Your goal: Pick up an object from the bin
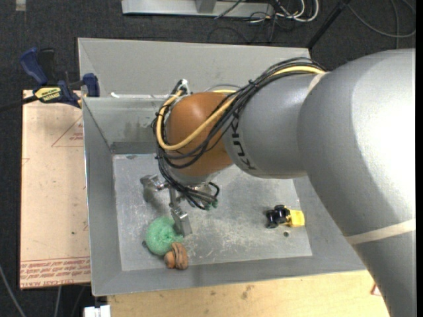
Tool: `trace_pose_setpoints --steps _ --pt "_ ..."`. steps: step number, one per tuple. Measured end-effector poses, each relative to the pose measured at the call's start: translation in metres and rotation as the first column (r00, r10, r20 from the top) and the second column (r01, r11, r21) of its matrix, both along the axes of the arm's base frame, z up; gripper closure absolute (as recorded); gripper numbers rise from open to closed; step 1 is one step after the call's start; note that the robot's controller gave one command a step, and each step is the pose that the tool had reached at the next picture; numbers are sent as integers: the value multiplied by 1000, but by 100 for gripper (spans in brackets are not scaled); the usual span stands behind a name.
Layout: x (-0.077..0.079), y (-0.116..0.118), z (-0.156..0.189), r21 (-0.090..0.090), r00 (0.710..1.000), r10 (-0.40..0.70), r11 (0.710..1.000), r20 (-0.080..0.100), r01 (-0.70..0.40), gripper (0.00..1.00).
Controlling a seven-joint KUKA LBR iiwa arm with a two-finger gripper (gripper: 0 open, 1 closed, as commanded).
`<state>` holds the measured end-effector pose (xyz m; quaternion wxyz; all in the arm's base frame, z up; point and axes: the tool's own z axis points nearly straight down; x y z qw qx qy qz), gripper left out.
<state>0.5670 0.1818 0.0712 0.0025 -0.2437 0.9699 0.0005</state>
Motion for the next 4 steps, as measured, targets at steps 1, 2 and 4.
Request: trace_pose_setpoints --steps 1,2,4 --pt "-13 1 0 0 995 105 995 1 -105 0" --pt "-15 2 1 -2 983 184 983 -5 -184 100" --pt "-6 -5 199 -1 974 225 974 -3 -225 100"
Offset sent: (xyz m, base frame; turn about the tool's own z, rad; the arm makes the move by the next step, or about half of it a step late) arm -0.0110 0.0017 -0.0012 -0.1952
